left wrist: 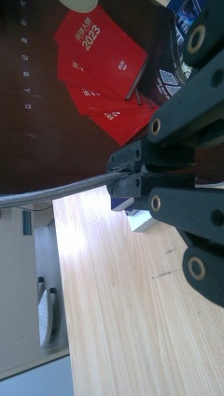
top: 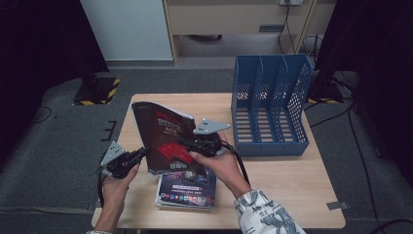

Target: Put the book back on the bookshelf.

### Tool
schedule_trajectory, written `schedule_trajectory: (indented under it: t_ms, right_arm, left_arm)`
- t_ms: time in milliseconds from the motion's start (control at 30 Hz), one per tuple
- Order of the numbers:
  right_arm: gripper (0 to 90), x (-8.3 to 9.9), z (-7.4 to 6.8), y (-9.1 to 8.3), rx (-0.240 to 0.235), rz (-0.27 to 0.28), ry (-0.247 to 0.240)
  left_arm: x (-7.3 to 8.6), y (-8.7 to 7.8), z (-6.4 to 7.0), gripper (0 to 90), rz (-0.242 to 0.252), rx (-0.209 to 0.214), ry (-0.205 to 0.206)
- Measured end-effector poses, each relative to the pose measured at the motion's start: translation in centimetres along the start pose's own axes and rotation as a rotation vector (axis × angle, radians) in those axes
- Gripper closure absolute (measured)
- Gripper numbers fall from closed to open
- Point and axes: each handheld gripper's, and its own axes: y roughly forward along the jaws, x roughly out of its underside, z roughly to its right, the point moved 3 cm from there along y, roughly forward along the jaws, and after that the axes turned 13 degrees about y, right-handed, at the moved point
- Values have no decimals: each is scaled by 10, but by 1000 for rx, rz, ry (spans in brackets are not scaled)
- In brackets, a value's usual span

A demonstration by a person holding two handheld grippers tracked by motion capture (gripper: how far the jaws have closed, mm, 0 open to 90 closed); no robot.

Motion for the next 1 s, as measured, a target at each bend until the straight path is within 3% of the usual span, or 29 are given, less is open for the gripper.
schedule_trajectory:
  t_ms: [133,333,533,767,867,900,1000]
  right_arm:
    - [679,-8,-2,-2,-27,11,-4]
    - [659,-16,-4,-4,-51,24,-1]
    - [712,-28,-8,-6,-46,33,-43]
    - [736,-32,-12,-5,-50,30,-52]
    - [790,-34,-14,-3,-37,31,-60]
    - [844,-35,-13,-3,-21,35,-60]
    - [862,-35,-12,-4,-11,36,-60]
  left_arm:
    - [0,0,0,871,3,3,0]
    - [0,-1,0,871,3,7,2]
    - [-1,-1,-1,871,4,16,10]
    - [-1,-2,0,871,10,22,18]
    - [-2,-2,0,871,13,23,18]
    - [-1,-2,-1,870,13,24,17]
    - [-1,-2,-1,851,20,26,11]
